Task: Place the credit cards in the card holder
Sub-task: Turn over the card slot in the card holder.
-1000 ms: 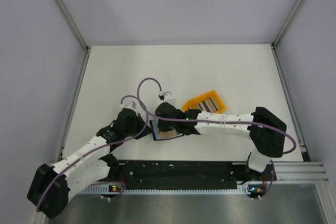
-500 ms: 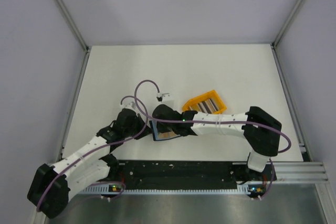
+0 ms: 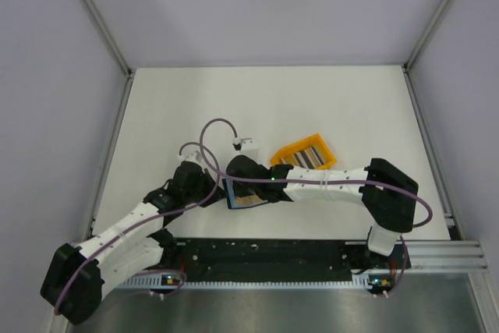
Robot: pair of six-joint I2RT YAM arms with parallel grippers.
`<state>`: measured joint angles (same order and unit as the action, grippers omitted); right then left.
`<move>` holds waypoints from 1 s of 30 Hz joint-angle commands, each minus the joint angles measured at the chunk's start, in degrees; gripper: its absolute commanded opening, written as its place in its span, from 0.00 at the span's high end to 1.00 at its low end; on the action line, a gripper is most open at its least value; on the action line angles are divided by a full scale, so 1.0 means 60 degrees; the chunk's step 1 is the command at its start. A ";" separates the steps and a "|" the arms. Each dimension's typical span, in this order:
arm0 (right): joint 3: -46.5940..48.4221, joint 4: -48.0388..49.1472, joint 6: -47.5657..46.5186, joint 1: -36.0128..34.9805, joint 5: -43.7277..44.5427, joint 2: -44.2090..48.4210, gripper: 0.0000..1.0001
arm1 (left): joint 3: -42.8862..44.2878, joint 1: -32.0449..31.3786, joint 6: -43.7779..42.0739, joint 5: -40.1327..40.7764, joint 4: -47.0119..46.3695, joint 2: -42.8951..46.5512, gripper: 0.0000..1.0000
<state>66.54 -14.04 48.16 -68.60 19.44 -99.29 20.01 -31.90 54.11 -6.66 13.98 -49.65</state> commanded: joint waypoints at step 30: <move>0.0291 0.0158 -0.0073 -0.0183 0.0349 0.0112 1.00 | -0.0068 -0.0015 0.0093 -0.0077 -0.0499 0.0057 1.00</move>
<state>66.41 -13.32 48.03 -68.64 20.56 -98.76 19.75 -31.92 54.13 -6.66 13.67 -49.65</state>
